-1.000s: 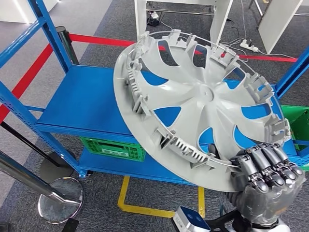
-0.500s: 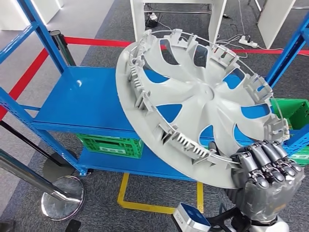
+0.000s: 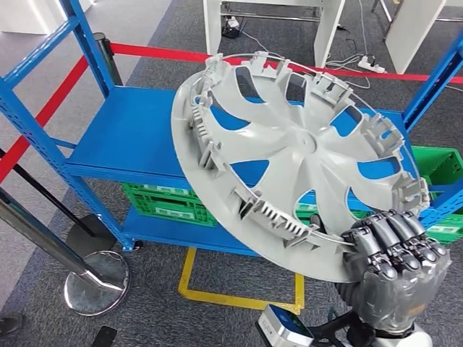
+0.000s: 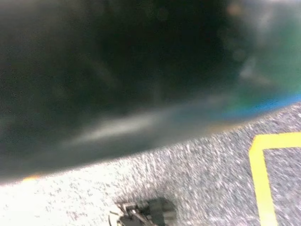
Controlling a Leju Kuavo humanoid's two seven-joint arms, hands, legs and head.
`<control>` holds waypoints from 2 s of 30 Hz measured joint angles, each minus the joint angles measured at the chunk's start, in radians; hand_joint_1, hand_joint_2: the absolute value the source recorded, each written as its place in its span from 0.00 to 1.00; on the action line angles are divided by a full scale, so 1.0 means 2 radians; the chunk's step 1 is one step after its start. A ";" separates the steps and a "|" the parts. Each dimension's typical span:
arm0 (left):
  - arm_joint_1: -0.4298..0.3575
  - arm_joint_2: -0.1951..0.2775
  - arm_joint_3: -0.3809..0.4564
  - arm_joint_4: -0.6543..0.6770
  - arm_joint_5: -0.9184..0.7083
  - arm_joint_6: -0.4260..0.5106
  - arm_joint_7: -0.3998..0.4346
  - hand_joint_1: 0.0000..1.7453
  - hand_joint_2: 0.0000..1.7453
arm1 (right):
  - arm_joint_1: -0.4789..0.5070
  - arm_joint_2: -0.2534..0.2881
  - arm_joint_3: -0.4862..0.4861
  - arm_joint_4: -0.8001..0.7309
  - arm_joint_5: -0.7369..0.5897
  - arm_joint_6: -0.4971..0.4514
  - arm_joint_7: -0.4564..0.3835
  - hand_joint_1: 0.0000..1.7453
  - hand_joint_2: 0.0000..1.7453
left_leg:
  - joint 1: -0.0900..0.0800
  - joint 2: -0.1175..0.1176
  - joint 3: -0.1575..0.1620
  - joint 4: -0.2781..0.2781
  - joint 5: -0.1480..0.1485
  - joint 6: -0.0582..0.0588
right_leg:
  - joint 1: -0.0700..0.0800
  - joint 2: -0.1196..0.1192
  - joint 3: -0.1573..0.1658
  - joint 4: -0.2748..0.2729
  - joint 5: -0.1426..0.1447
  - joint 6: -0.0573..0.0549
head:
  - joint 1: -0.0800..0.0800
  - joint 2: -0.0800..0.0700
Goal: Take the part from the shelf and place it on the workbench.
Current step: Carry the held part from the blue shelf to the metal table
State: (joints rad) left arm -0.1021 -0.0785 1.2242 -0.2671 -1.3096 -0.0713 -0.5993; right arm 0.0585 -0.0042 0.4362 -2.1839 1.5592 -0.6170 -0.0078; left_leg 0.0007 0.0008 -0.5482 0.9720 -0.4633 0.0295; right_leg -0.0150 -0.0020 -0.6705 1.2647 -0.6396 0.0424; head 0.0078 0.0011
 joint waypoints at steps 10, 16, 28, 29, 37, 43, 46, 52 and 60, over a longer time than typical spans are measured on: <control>0.003 -0.009 -0.001 0.000 -0.005 0.011 0.001 0.00 0.00 | 0.021 -0.001 -0.013 0.002 0.000 0.009 -0.010 1.00 1.00 | -0.002 -0.001 -0.035 0.016 0.022 -0.018 | 0.001 0.000 0.100 -0.144 0.046 -0.014 | -0.001 0.000; 0.011 -0.022 -0.004 0.000 -0.011 0.019 0.001 0.00 0.00 | 0.054 -0.001 -0.028 0.002 0.000 0.004 -0.012 1.00 1.00 | 0.003 -0.002 -0.066 0.152 -0.072 -0.028 | 0.001 -0.003 0.068 -0.139 0.069 -0.026 | -0.004 0.000; 0.013 -0.024 -0.005 0.000 -0.011 0.018 0.014 0.00 0.00 | 0.064 -0.001 -0.037 0.003 -0.005 0.012 -0.013 1.00 1.00 | 0.001 0.001 0.016 0.001 -0.014 0.000 | 0.001 -0.001 0.011 -0.074 0.037 -0.003 | 0.000 0.000; 0.013 -0.022 -0.005 0.000 -0.011 0.016 0.015 0.00 0.00 | 0.058 -0.001 -0.037 0.005 -0.006 0.017 -0.013 1.00 1.00 | 0.000 0.001 0.009 0.001 -0.008 0.001 | 0.001 -0.001 0.002 -0.042 0.014 -0.002 | 0.000 0.000; 0.013 -0.008 -0.003 0.000 -0.010 0.007 0.017 0.00 0.00 | 0.017 -0.001 -0.023 0.025 -0.009 0.040 -0.004 1.00 1.00 | -0.005 0.000 -0.040 0.009 0.032 -0.008 | 0.002 0.000 0.115 -0.134 0.038 -0.008 | 0.000 0.000; 0.016 -0.002 -0.002 0.000 -0.010 0.007 0.017 0.00 0.00 | 0.011 -0.001 -0.017 0.032 -0.010 0.042 -0.003 1.00 1.00 | -0.001 -0.002 -0.059 0.053 -0.013 -0.025 | 0.002 -0.004 0.102 -0.153 0.050 -0.027 | -0.002 0.000; 0.016 0.000 -0.002 0.000 -0.009 0.005 0.017 0.00 0.00 | 0.003 -0.001 -0.014 0.038 -0.012 0.046 -0.001 1.00 1.00 | 0.001 -0.001 -0.076 0.144 -0.065 -0.030 | 0.003 -0.004 0.083 -0.149 0.066 -0.029 | -0.004 0.000; 0.013 0.009 -0.001 0.000 -0.008 -0.001 0.016 0.00 0.00 | -0.016 0.000 -0.005 0.054 -0.012 0.048 0.005 1.00 1.00 | 0.000 -0.002 0.028 0.025 -0.028 -0.019 | 0.005 -0.004 0.044 -0.130 0.085 -0.022 | -0.003 0.000; 0.010 0.013 -0.001 0.000 -0.006 -0.001 0.016 0.00 0.00 | -0.027 0.000 0.000 0.068 -0.012 0.049 0.007 1.00 1.00 | -0.001 0.002 0.005 -0.002 -0.002 0.002 | 0.004 -0.001 0.003 -0.033 0.008 -0.004 | 0.000 0.000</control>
State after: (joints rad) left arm -0.0812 -0.0525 1.2230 -0.2670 -1.3214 -0.0742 -0.5665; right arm 0.0040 -0.0045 0.4363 -2.0483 1.5355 -0.5196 0.0061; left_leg -0.0013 0.0041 -0.5373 0.9679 -0.4667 0.0327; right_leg -0.0078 -0.0041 -0.6646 1.1995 -0.6240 0.0352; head 0.0075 0.0011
